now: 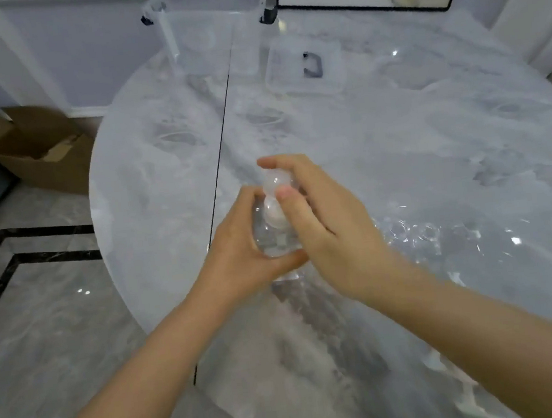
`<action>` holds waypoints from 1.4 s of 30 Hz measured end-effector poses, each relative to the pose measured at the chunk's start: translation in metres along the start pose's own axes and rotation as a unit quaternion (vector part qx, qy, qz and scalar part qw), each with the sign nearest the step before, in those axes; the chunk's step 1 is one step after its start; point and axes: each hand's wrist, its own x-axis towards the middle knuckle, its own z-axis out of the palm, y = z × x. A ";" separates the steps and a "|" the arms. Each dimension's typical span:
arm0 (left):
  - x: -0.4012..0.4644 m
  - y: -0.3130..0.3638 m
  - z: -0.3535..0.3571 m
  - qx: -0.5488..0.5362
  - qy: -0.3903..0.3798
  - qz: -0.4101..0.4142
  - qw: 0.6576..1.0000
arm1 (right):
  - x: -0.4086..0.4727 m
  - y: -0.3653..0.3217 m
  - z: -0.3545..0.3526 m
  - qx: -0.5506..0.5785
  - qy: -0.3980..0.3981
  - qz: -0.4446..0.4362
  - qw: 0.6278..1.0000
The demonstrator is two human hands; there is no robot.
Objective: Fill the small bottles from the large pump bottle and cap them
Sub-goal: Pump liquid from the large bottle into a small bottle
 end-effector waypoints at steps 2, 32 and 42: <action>-0.002 -0.002 0.001 0.006 0.007 0.013 1.000 | -0.002 -0.001 0.000 -0.007 0.001 -0.013 1.000; -0.085 0.020 0.020 0.028 0.019 0.014 0.999 | -0.105 -0.007 -0.034 -0.044 0.043 -0.005 0.998; -0.080 0.013 0.017 0.018 0.007 0.016 1.000 | -0.084 0.064 -0.069 -0.327 0.042 0.050 0.943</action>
